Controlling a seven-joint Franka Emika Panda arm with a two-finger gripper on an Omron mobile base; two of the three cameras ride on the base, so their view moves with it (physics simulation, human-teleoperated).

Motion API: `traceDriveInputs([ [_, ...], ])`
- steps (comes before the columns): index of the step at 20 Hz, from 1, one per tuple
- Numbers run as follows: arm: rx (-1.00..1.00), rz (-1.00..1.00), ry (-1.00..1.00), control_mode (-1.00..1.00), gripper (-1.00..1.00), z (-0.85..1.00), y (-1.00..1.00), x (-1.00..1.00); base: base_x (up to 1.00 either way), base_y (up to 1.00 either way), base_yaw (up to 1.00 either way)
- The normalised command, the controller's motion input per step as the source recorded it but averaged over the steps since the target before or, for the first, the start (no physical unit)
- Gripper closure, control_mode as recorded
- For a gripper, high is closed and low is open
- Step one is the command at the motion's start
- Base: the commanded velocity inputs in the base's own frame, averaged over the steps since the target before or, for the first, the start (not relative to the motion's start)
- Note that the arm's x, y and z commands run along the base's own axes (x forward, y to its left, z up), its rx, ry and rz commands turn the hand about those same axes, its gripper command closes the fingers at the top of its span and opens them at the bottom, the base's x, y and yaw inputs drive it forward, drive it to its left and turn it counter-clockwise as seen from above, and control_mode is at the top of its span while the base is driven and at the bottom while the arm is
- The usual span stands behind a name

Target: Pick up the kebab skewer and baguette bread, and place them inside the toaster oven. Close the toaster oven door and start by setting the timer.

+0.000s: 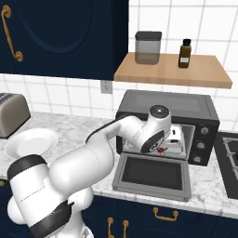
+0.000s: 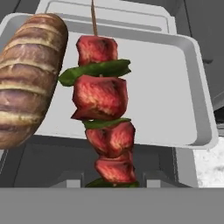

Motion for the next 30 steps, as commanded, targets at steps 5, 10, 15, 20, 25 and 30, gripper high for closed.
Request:
traceDriveInputs([
  [5, 0.00, 0.06, 0.05, -1.00, 1.00, 0.00, 0.00, 0.59, 0.00, 0.00, 0.00],
  [10, 0.01, 0.06, 0.05, -1.00, 1.00, -0.13, -0.02, 0.32, 0.00, 0.00, 0.00],
  [15, 0.02, 0.05, 0.00, -1.00, 1.00, -0.23, -0.08, 0.07, 0.00, 0.00, 0.00],
  [20, 0.02, 0.04, 0.00, -1.00, -1.00, -0.18, 0.00, 0.03, 0.00, 0.00, 0.00],
  [25, 0.02, 0.02, 0.00, -1.00, -1.00, -0.13, 0.00, 0.00, 0.00, 0.00, 0.00],
  [30, 0.03, 0.02, 0.00, -1.00, -1.00, 0.22, -0.02, -0.04, 0.00, 0.00, 0.00],
])
